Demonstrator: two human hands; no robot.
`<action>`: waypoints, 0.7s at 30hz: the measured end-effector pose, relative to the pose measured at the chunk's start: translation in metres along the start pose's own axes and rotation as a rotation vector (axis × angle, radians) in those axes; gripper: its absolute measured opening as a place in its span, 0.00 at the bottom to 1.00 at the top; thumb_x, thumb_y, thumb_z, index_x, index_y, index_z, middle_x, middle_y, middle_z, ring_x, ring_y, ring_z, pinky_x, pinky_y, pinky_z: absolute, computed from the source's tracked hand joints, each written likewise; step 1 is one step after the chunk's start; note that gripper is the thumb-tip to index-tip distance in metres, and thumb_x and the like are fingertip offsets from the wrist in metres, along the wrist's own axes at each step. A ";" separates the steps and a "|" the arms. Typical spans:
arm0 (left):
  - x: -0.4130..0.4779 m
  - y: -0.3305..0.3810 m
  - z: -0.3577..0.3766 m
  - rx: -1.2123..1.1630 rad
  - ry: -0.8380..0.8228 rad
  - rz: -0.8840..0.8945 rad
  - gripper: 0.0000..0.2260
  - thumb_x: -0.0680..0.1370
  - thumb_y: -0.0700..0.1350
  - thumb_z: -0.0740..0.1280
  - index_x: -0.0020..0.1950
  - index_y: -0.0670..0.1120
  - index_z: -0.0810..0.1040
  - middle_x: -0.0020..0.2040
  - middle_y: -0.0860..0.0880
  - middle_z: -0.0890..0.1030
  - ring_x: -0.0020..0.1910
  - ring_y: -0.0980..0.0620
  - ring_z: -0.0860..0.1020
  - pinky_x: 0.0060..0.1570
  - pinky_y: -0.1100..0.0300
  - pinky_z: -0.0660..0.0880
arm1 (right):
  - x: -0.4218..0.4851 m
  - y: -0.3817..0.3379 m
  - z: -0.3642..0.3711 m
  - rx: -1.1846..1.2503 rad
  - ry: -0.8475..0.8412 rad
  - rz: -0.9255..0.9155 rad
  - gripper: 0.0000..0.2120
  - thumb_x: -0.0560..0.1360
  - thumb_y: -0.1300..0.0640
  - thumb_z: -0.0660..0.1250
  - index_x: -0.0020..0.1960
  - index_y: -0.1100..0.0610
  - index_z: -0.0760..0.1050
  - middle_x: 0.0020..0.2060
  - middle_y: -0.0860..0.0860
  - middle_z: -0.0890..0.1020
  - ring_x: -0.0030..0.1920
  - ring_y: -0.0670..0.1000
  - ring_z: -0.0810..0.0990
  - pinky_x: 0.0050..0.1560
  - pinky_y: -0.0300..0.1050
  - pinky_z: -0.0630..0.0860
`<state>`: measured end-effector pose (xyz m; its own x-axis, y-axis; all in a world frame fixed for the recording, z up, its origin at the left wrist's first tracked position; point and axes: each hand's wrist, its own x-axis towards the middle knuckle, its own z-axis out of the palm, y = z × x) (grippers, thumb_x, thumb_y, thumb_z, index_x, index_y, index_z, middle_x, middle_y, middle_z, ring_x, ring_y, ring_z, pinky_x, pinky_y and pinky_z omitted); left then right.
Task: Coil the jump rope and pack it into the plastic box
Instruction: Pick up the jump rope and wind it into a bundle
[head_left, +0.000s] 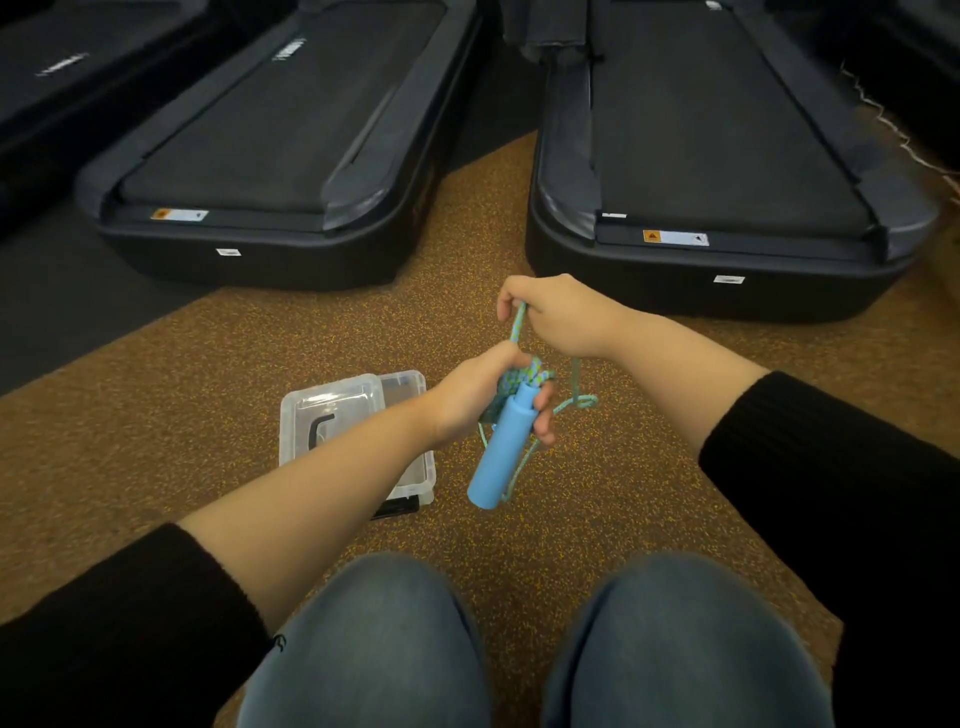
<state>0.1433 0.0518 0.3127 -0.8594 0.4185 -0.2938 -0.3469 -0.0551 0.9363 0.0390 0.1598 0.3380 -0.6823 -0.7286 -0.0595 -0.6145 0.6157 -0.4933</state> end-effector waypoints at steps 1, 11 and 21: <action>0.001 -0.001 0.000 -0.004 -0.005 0.006 0.17 0.72 0.49 0.50 0.33 0.42 0.71 0.29 0.46 0.79 0.34 0.48 0.80 0.45 0.57 0.76 | 0.001 0.001 0.003 0.003 -0.018 0.006 0.17 0.73 0.69 0.54 0.53 0.56 0.76 0.44 0.55 0.79 0.39 0.51 0.74 0.40 0.44 0.70; 0.003 0.004 -0.005 -0.197 0.121 0.139 0.14 0.76 0.47 0.51 0.35 0.42 0.68 0.28 0.47 0.77 0.32 0.48 0.79 0.42 0.60 0.77 | -0.014 0.012 0.045 0.056 -0.270 0.098 0.17 0.79 0.68 0.52 0.34 0.55 0.64 0.25 0.46 0.71 0.26 0.41 0.71 0.25 0.25 0.66; 0.014 0.020 -0.007 -0.362 0.436 0.249 0.09 0.81 0.47 0.59 0.47 0.44 0.75 0.35 0.50 0.84 0.33 0.54 0.83 0.38 0.60 0.79 | -0.036 0.005 0.069 -0.158 -0.385 0.094 0.06 0.78 0.60 0.57 0.51 0.59 0.72 0.42 0.52 0.75 0.41 0.53 0.74 0.41 0.43 0.73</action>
<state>0.1216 0.0498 0.3259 -0.9790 -0.0511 -0.1976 -0.1556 -0.4397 0.8846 0.0873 0.1685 0.2780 -0.5590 -0.7077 -0.4320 -0.6306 0.7012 -0.3327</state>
